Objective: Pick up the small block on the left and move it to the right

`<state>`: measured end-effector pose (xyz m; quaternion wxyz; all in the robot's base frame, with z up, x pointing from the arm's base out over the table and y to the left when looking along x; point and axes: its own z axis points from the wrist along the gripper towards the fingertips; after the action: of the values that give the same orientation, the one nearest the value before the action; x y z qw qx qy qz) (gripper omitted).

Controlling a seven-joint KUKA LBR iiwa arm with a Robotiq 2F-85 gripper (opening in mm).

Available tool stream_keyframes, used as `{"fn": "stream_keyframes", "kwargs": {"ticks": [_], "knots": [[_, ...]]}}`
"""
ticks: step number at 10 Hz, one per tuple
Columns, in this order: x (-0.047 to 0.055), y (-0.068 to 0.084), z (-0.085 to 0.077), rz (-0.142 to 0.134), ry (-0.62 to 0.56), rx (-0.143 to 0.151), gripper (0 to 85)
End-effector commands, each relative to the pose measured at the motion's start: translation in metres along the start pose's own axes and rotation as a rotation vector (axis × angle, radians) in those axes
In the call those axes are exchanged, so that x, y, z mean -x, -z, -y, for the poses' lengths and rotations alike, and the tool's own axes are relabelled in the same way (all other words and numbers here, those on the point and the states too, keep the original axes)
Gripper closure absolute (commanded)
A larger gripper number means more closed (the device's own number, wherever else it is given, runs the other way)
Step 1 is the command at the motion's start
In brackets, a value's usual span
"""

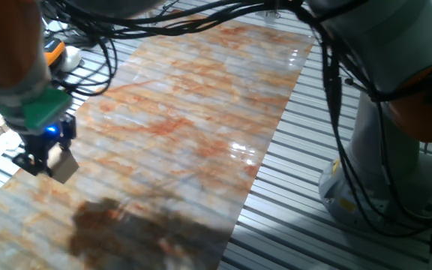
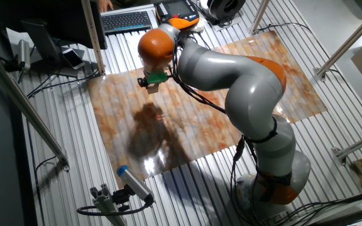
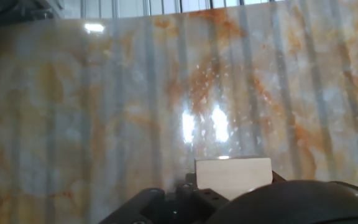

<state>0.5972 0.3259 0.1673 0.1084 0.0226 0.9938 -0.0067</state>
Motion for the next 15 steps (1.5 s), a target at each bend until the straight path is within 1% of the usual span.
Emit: {"fn": "stream_keyframes", "kwargs": {"ticks": [1,4,6,7,8,10,11,14,15], "knots": [[-0.007,-0.005,-0.001,0.008,-0.004,0.005,85.0],[-0.019,-0.009,-0.013,0.011,-0.026,0.001,85.0],[-0.026,-0.014,-0.020,0.003,-0.031,-0.004,85.0],[-0.030,-0.017,-0.022,-0.012,-0.031,-0.006,85.0],[-0.032,-0.020,-0.025,-0.017,-0.032,-0.001,85.0],[-0.034,-0.025,-0.028,-0.036,-0.027,0.020,85.0],[-0.035,-0.029,-0.030,-0.043,-0.027,0.025,85.0],[-0.039,-0.042,-0.037,-0.035,-0.034,0.036,85.0],[-0.040,-0.042,-0.040,-0.036,-0.039,0.036,85.0]]}}
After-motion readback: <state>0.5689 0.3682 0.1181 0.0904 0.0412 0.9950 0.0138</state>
